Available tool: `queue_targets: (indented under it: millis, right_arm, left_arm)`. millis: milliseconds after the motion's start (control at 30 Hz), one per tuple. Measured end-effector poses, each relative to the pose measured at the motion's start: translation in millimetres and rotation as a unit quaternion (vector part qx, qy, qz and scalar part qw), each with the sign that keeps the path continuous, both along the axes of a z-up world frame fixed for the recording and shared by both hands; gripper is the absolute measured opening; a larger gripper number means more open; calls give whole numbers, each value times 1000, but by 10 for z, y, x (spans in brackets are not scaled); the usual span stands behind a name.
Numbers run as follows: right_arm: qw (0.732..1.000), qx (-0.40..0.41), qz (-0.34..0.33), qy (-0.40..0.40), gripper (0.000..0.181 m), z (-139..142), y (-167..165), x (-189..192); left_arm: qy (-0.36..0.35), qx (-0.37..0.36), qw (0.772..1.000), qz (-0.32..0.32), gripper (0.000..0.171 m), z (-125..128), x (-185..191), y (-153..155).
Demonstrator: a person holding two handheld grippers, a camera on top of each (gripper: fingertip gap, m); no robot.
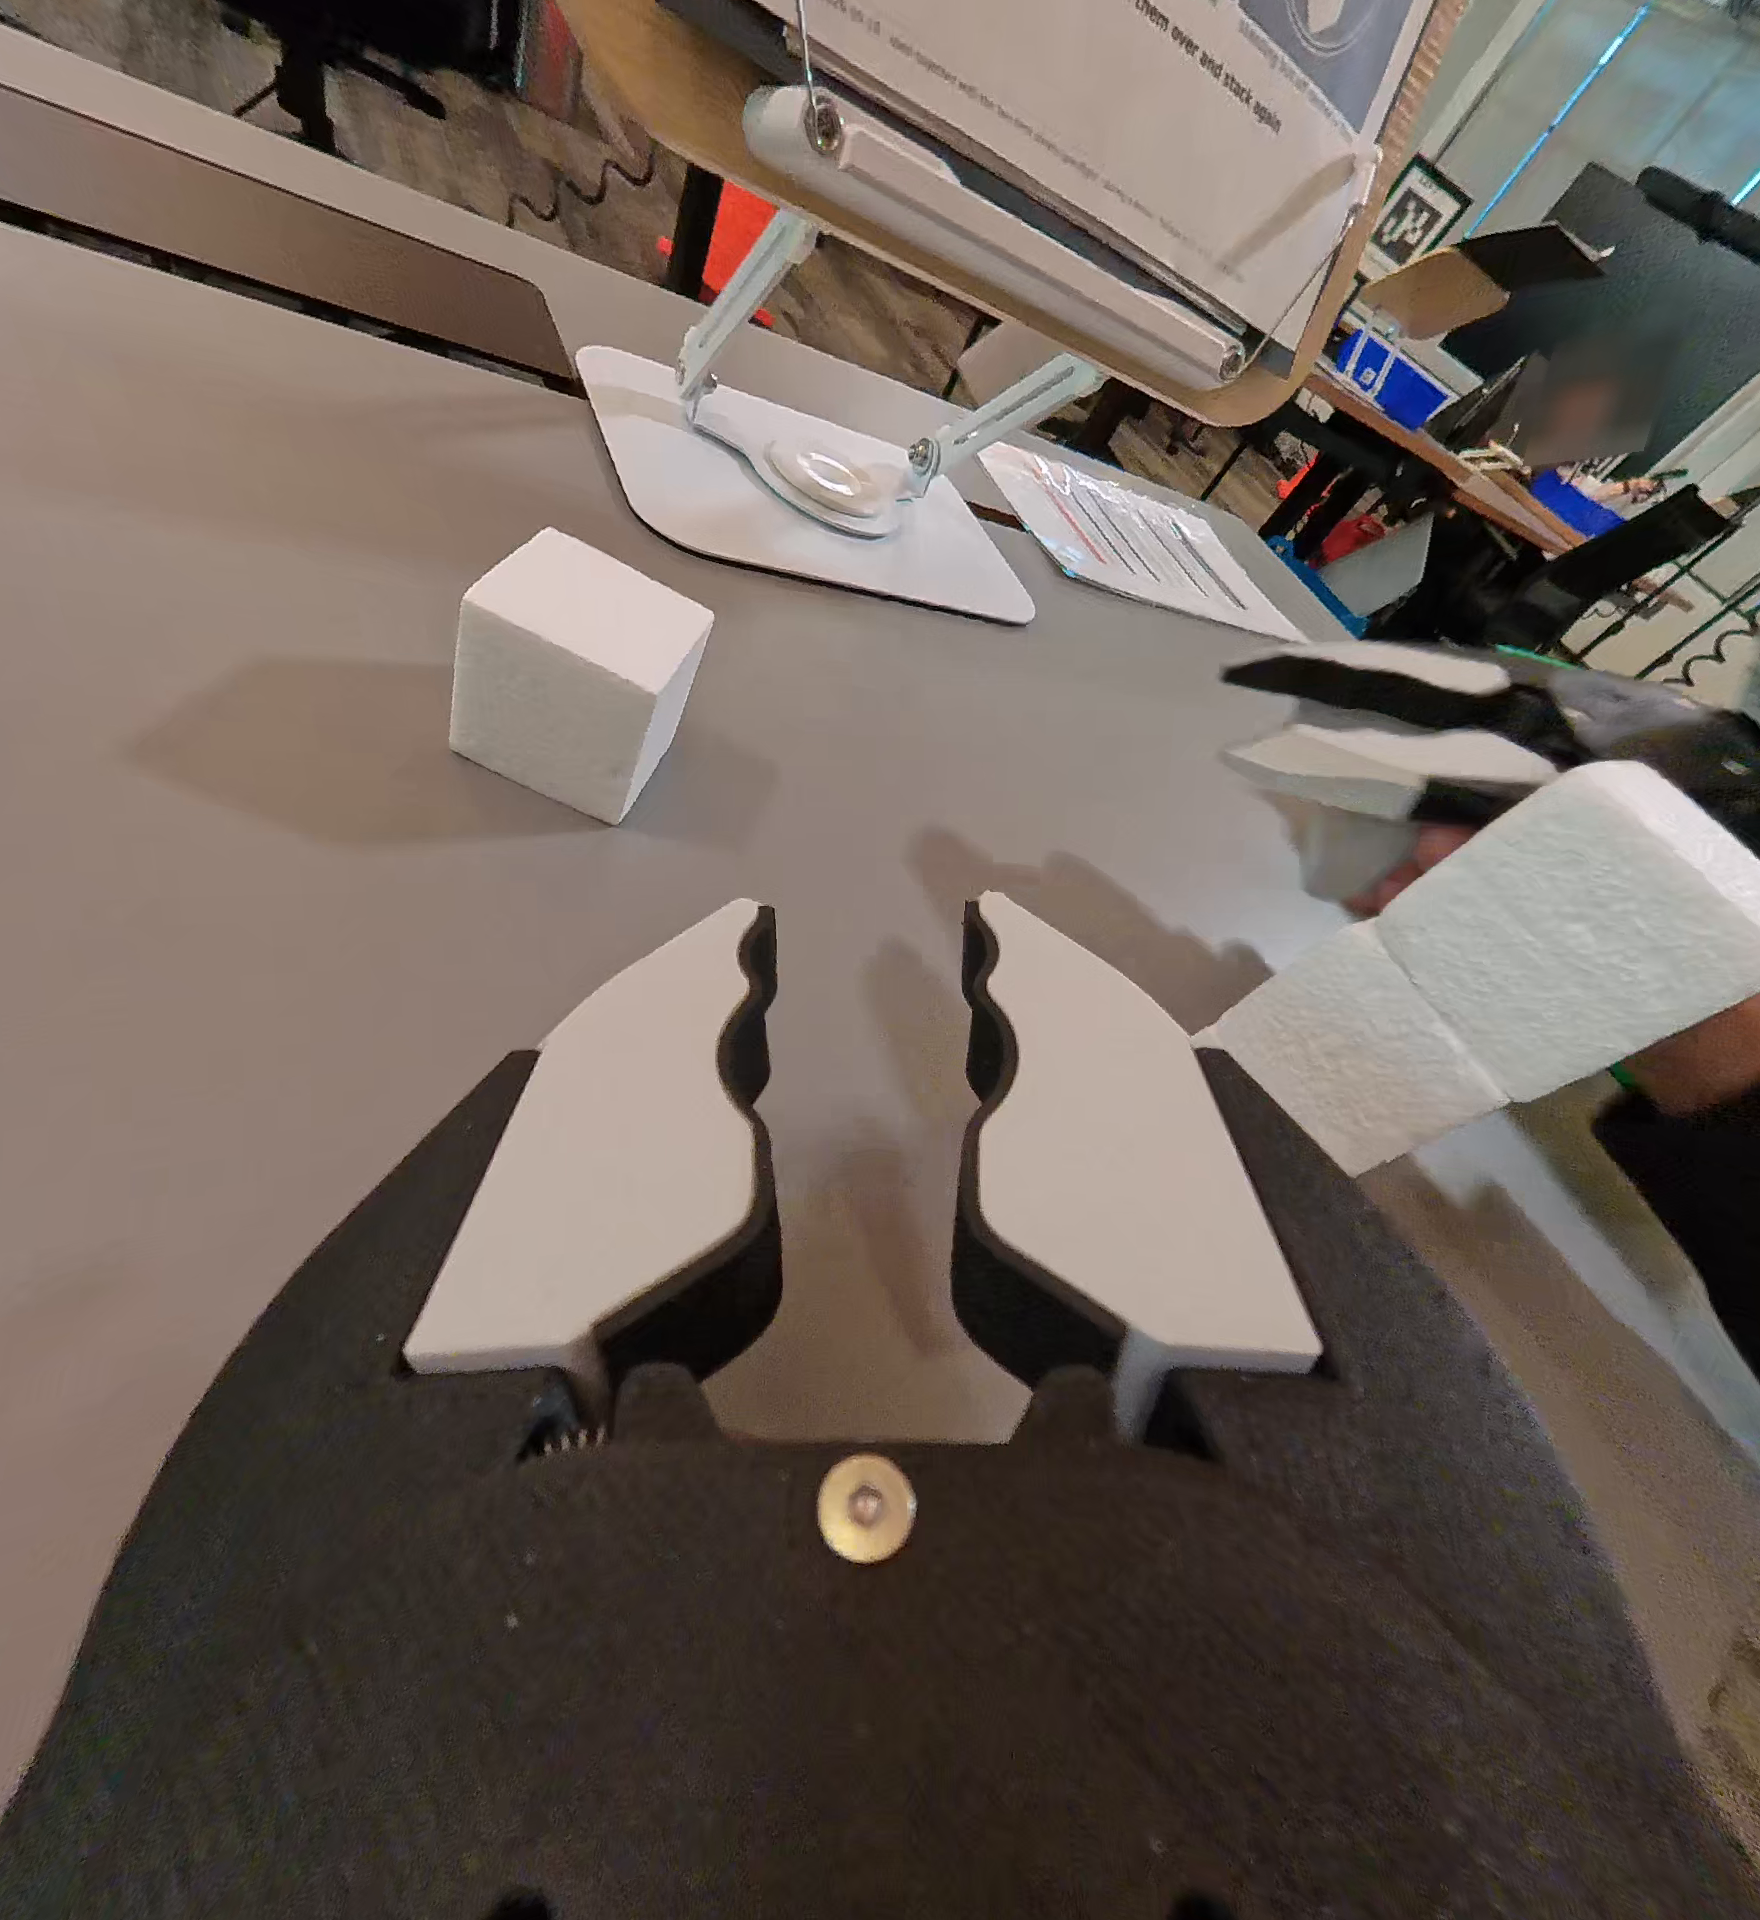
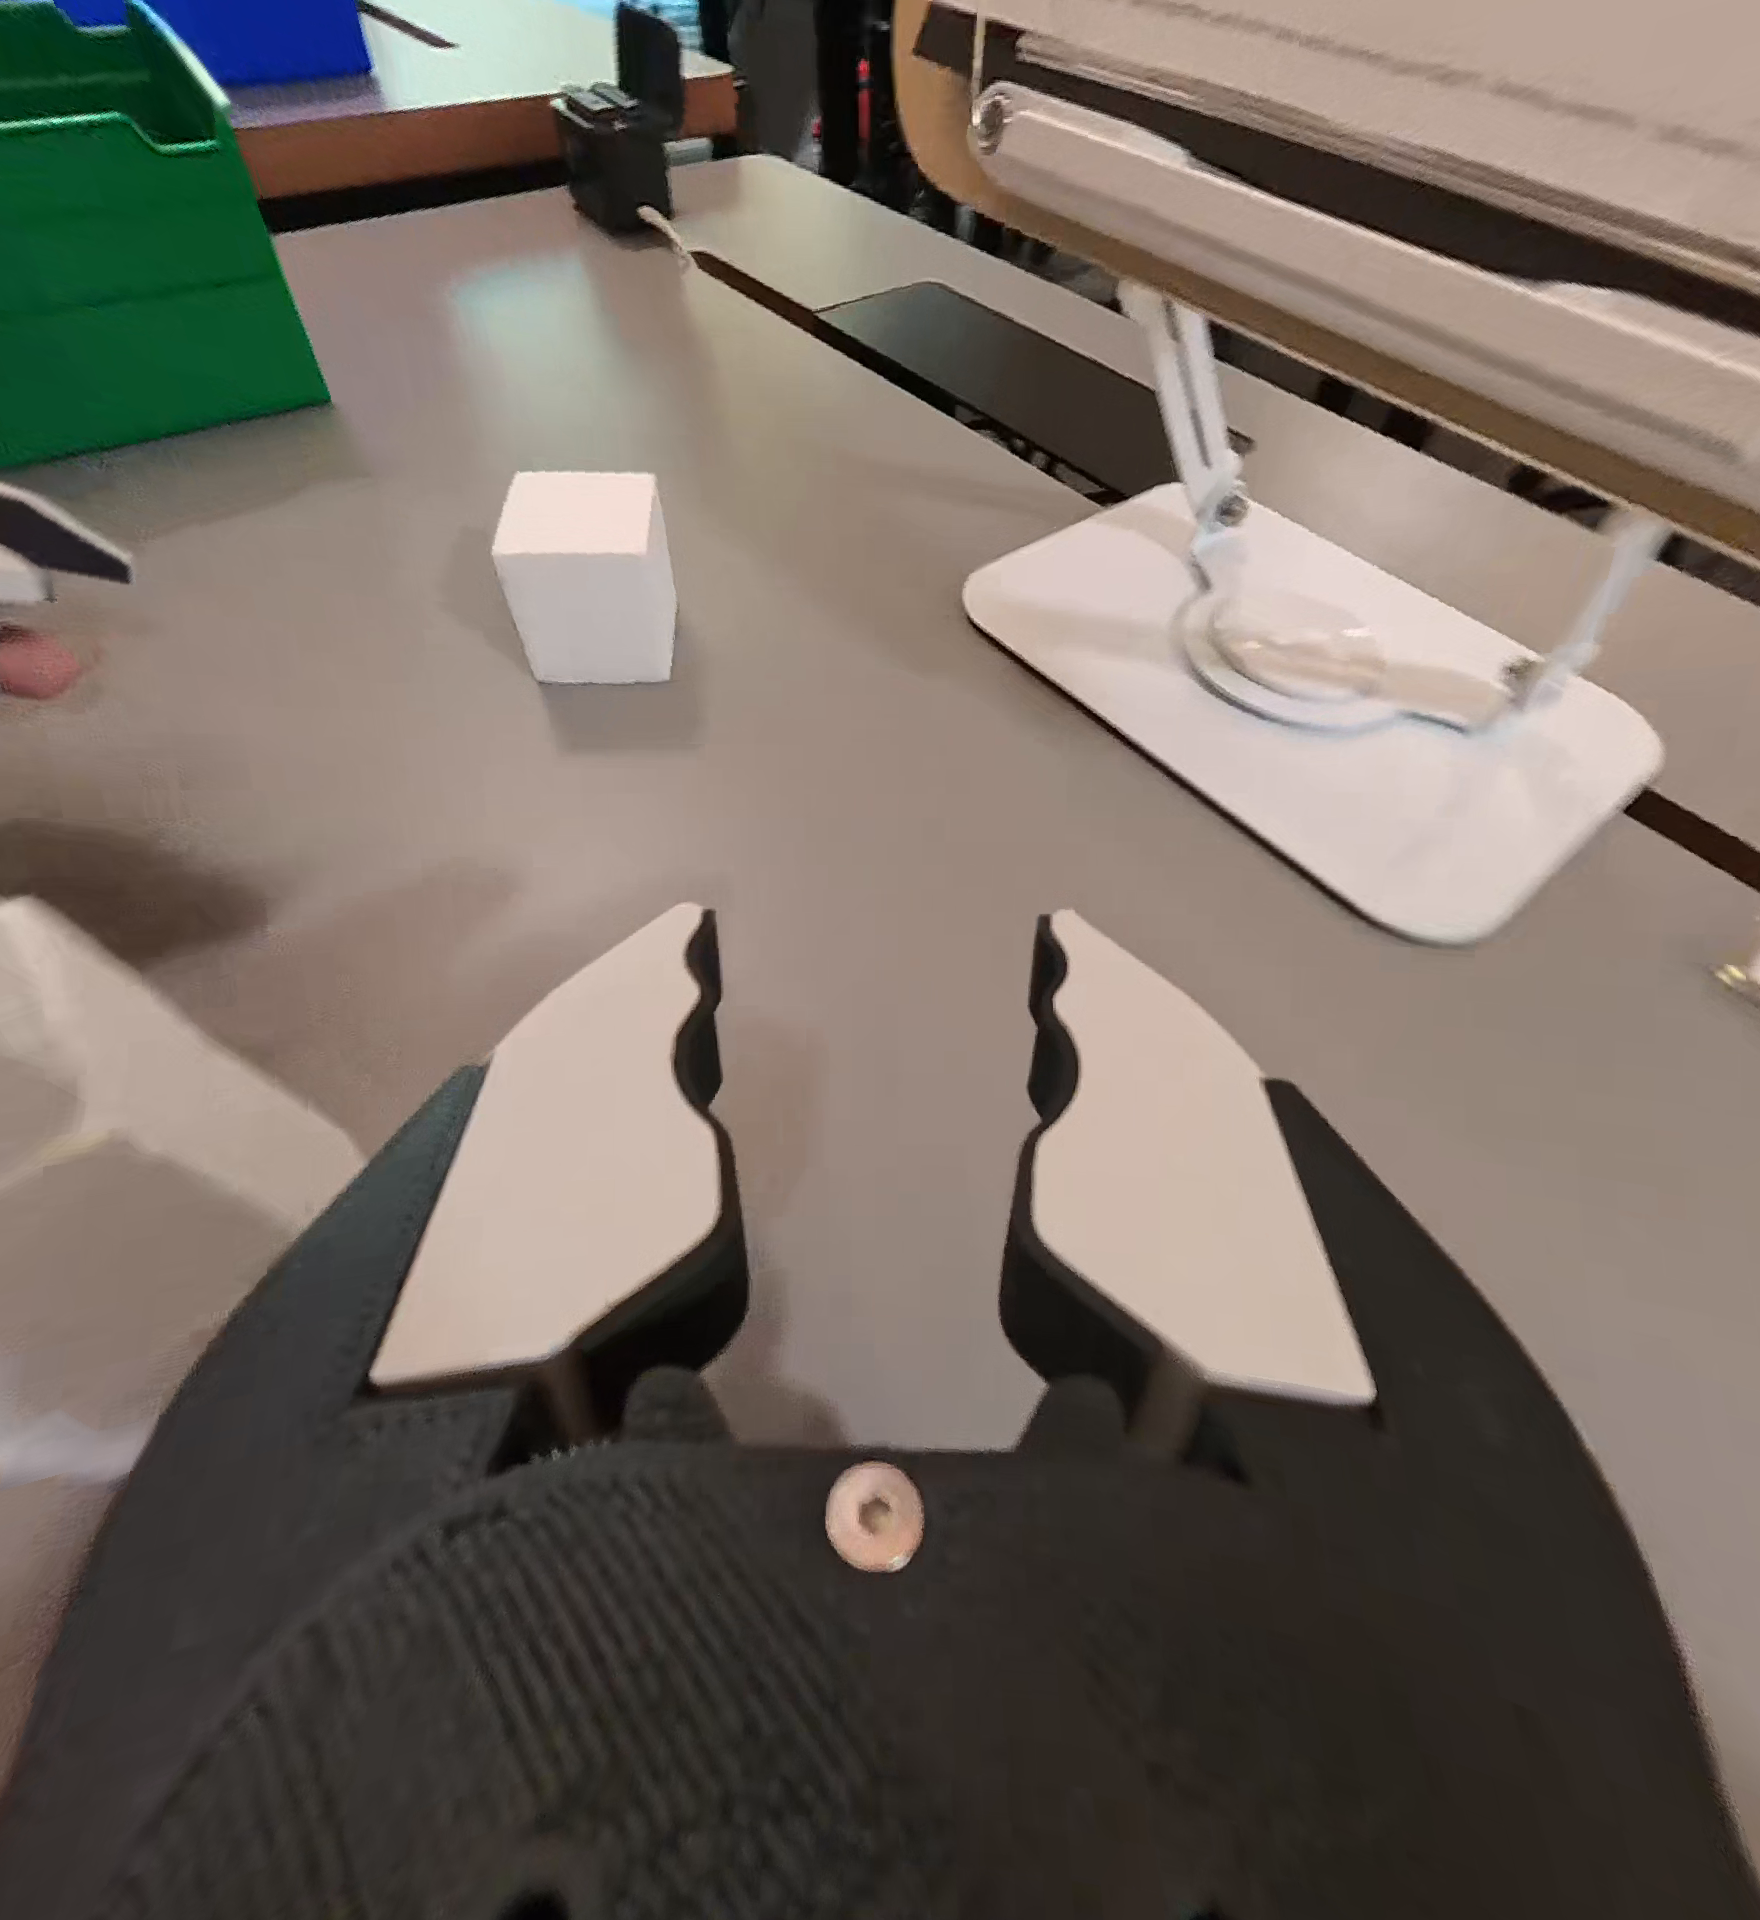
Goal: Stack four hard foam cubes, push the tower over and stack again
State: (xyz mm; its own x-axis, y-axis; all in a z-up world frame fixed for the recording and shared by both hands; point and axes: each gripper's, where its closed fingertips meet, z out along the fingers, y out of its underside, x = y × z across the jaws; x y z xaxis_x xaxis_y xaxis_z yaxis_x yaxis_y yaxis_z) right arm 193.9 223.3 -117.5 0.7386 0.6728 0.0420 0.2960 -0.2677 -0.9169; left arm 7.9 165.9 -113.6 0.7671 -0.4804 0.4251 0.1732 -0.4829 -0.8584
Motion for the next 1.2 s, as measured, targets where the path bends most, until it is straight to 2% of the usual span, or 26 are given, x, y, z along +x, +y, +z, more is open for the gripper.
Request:
queue_targets:
  millis: [100,233,333,500,600,700,800,867,1067,1200]
  right_arm:
    - [999,-3,37,6,59,-74,302,-275]
    - [996,2,93,4,62,-115,512,-664]
    - [990,8,141,11,64,-107,570,-1016]
    - [977,0,213,-24,74,-218,624,-1515]
    - [969,-4,239,-54,78,-300,642,-1709]
    - [959,-9,277,-65,84,-338,553,-1889]
    - [956,-7,278,-93,84,-407,555,-1949]
    - [963,-9,249,-98,76,-419,641,-1921]
    - [982,5,167,-87,62,-357,895,-1575]
    - [978,-21,200,-50,76,-317,833,-1568]
  left_arm:
    - [11,-6,1000,-6,35,-56,-41,-62]
    - [37,8,999,-6,35,-80,-149,-184]
    - [41,13,999,-3,35,-84,-213,-257]
    - [-43,-30,999,5,34,-70,-246,-267]
    - [-38,-15,999,34,30,-50,-339,-187]
    - [-34,-18,999,22,30,-56,-293,-168]
    - [-53,-19,998,22,29,-32,-240,-170]
    - [-66,-23,997,12,29,-13,-196,-198]
    - [-73,-28,997,5,29,-4,-188,-236]
    - [-78,-33,996,4,29,-8,-193,-234]
